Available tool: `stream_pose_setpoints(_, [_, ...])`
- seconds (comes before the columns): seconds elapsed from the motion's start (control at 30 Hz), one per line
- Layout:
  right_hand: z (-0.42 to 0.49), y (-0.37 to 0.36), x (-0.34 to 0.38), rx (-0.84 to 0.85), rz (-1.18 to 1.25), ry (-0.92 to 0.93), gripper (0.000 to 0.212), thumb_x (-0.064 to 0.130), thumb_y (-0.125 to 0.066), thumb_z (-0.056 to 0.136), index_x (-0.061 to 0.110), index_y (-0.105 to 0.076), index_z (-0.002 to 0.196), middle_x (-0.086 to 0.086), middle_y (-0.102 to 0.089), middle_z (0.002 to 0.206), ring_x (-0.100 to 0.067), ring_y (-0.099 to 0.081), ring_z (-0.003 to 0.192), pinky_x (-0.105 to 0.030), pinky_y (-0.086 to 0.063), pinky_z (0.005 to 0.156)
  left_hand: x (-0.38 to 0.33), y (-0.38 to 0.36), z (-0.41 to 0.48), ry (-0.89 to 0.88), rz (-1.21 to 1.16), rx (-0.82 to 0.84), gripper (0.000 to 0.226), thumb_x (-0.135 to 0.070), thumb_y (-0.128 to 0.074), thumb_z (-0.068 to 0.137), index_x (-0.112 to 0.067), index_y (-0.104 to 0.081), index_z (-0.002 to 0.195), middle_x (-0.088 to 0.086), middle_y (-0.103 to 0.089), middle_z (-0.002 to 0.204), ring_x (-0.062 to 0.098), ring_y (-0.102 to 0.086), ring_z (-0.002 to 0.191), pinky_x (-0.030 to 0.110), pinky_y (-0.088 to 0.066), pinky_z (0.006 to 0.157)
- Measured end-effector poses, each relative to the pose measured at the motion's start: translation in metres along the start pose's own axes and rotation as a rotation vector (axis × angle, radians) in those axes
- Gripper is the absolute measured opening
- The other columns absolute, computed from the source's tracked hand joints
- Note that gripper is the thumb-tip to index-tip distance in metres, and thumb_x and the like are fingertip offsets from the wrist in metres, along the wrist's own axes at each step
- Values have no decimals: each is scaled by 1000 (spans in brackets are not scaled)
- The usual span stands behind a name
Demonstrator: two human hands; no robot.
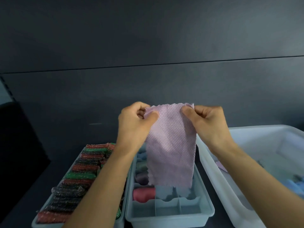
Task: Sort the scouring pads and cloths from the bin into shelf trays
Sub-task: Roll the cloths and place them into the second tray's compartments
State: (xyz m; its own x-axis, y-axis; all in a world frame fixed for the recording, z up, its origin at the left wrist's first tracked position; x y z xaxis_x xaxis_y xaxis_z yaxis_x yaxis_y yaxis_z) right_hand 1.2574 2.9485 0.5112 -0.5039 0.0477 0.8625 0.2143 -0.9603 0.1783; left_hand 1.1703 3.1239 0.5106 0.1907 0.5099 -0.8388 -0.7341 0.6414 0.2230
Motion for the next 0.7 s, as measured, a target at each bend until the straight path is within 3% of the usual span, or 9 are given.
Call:
stream_pose_setpoints(0.1, [-7,-9,16,10,-64,139,55,24,-61,94,18,-27,50,10,-21,48,-8,-18,48,-20,-19,43,-15,-6,-6,-169,183,-94,10,-23,-74,81,-19,-66,77,-8,-66,66,9,-59,58,30,-51,57])
stream_pose_setpoints(0.27, [-10,-22,31,15,-67,246,53,22,-56,96,22,-32,49,10,-27,46,-6,-23,50,-20,-23,47,-26,-13,-11,-217,60,-134,12,-20,-75,82,-20,-64,77,-10,-64,64,4,-56,56,22,-47,58])
stream_pose_setpoints(0.4, [-12,-30,35,70,38,174,44,25,-57,96,25,-61,52,8,-48,46,-4,-38,50,-24,-34,49,-29,-18,-15,-202,4,-106,5,-13,-71,84,-17,-70,82,-11,-66,66,0,-58,56,16,-47,60])
stream_pose_setpoints(0.47, [-13,-35,37,116,128,103,26,29,-65,90,14,-73,71,-2,-69,63,-9,-60,61,-32,-49,57,-31,-15,-16,-244,52,-110,15,-5,-68,82,-19,-71,86,-10,-69,75,1,-62,65,13,-47,64])
stream_pose_setpoints(0.53, [-10,-39,35,126,245,4,17,22,-71,86,6,-75,82,-9,-75,76,-19,-71,73,-33,-57,68,-34,-14,-17,-297,97,-121,24,-1,-68,79,-21,-73,92,-8,-69,86,4,-62,71,13,-47,66])
stream_pose_setpoints(0.6, [-3,-40,26,94,348,-123,13,10,-67,88,2,-74,81,-11,-73,73,-19,-69,65,-28,-57,63,-34,-17,-19,-318,56,-112,31,0,-69,80,-22,-71,101,-7,-67,89,6,-61,72,16,-50,68])
stream_pose_setpoints(0.7, [8,-40,18,8,363,-255,20,4,-62,86,0,-66,67,-14,-61,61,-20,-54,57,-22,-45,53,-23,-21,-26,-309,61,-108,28,-6,-70,83,-24,-61,103,-12,-63,90,3,-59,77,14,-48,68])
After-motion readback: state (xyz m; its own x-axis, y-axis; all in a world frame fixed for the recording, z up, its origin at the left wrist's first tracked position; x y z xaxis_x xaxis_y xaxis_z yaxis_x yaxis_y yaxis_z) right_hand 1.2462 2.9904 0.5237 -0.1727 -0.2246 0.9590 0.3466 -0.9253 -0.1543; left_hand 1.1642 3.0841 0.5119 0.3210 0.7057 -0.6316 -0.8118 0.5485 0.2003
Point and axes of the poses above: each hand's wrist, its own z-axis towards the middle knuckle, its own y-axis out of the back of the hand, x = y × z, the point moved 6 cm from there along z, towards the middle knuckle
